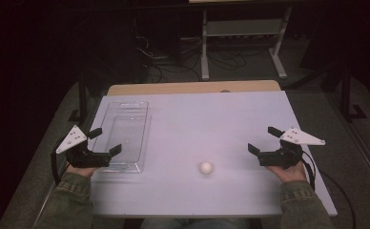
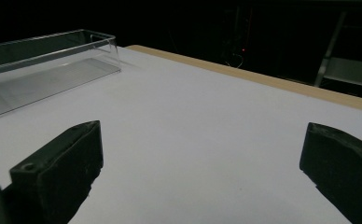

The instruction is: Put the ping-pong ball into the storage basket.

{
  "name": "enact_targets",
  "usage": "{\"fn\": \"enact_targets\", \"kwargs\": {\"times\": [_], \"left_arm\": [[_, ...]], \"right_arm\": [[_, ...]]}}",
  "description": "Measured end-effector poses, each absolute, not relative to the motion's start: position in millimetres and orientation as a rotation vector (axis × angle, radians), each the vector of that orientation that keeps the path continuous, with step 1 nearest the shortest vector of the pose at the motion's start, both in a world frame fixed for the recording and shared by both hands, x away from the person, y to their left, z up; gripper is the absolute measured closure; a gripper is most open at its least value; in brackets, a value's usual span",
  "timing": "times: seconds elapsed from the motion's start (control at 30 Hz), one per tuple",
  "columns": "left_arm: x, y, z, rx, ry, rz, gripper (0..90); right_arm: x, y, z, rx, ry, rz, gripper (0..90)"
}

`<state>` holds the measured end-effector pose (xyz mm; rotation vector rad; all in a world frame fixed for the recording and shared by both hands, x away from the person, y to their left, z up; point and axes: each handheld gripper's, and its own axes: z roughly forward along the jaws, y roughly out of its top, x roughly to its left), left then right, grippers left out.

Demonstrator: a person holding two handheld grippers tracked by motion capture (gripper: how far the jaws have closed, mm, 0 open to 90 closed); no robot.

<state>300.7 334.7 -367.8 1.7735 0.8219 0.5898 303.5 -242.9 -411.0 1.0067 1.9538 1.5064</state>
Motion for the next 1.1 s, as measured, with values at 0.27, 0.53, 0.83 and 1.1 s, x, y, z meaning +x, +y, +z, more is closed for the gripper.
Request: {"fn": "enact_targets", "kwargs": {"times": [0.27,0.53,0.83,1.1], "left_arm": [[304.0,322.8,-361.2,1.827,0.776,0.591,0.0],[308.7,317.0,-353.0,1.835,0.758,0.566,0.0],[316.5,304.9,-337.2,1.890,0.703,0.533,0.0],[323.7,294.2,-329.3,1.930,0.663,0.512,0.0]], "right_arm": [[302.7,-243.1,-410.0,1.005,1.950,1.517,0.0],[302.5,-242.7,-409.8,0.999,1.953,1.519,0.0],[302.7,-243.5,-409.8,1.000,1.953,1.523,0.0],[302.6,-243.9,-409.6,1.003,1.950,1.528,0.0]]}}
